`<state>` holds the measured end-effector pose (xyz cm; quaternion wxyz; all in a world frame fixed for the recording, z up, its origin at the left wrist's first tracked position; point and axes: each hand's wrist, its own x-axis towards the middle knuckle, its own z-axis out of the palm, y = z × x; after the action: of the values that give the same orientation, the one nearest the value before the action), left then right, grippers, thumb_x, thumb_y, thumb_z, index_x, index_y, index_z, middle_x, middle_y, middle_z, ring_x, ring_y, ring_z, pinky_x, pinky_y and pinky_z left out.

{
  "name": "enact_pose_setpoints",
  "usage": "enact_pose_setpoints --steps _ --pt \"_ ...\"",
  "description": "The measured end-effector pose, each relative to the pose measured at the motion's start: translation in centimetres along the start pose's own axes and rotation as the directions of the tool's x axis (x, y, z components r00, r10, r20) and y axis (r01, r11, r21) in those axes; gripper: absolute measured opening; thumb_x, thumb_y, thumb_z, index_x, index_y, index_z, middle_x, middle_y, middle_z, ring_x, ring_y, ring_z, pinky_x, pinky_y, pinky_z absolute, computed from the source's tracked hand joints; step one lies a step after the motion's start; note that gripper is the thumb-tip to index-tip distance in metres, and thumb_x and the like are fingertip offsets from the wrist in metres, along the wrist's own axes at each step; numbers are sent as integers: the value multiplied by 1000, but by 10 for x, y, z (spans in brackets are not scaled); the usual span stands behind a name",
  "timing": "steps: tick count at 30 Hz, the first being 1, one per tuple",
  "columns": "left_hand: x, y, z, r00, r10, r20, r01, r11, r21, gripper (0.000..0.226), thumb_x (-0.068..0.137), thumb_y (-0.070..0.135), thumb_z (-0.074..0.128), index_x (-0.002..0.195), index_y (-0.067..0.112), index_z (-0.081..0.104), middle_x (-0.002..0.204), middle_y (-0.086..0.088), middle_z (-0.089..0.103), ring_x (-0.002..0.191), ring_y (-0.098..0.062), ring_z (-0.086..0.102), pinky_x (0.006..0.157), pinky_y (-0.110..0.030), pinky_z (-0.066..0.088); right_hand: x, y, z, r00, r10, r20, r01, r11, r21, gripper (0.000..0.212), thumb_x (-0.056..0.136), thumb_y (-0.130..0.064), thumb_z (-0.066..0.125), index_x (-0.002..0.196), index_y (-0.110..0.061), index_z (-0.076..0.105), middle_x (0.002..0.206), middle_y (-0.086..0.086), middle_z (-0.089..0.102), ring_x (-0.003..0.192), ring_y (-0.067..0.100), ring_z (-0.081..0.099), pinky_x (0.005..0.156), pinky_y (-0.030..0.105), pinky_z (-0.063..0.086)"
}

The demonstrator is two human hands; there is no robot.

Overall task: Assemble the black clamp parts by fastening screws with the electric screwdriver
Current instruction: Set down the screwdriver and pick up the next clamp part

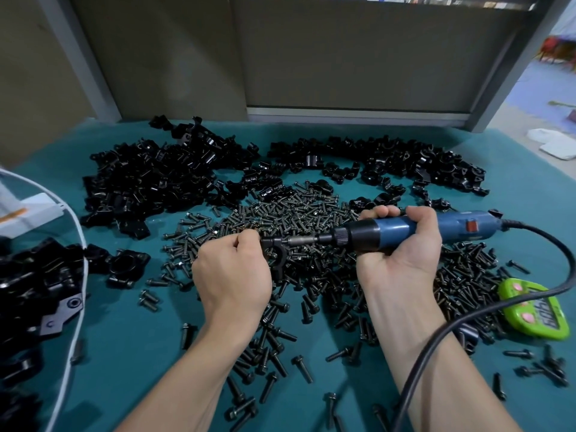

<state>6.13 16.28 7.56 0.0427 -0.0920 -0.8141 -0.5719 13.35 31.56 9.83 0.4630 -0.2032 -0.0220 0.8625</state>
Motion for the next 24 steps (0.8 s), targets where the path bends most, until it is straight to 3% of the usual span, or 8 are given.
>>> enact_pose_setpoints --steps 4,6,8,12,24 --pt "0 0 0 1000 -19 -5 20 999 29 59 93 12 53 40 20 29 30 10 25 33 -11 35 37 -20 30 1 2 -2 1000 14 -4 -14 1000 2 26 89 -3 63 111 -13 51 70 5 58 56 20 59 69 32 56" --pt "-1 1 -1 1000 -23 0 23 998 51 59 94 13 53 41 20 30 31 11 25 34 -12 34 38 -22 23 1 2 -2 1000 19 -4 -19 1000 12 28 89 -3 64 112 -13 51 70 5 58 56 19 59 70 31 56" --pt "-1 1 -1 1000 -12 9 12 997 73 60 95 15 54 41 21 30 31 10 25 33 -12 33 43 -29 24 1 1 -2 1000 22 -3 -22 1000 15 27 89 -4 64 111 -13 51 69 4 58 55 19 59 68 31 55" --pt "-2 1 0 1000 -2 10 1 993 121 58 94 16 53 41 20 30 32 10 24 37 -10 24 49 -29 24 0 1 -3 1000 22 0 -22 1000 9 21 89 -3 64 104 -11 52 69 4 58 55 18 58 63 31 55" --pt "-2 2 0 1000 -12 -2 12 988 154 59 96 18 53 41 21 30 37 9 26 42 -19 29 51 -32 29 0 3 -3 1000 11 5 -11 1000 8 26 88 -3 64 109 -13 52 69 4 58 55 18 59 64 31 56"
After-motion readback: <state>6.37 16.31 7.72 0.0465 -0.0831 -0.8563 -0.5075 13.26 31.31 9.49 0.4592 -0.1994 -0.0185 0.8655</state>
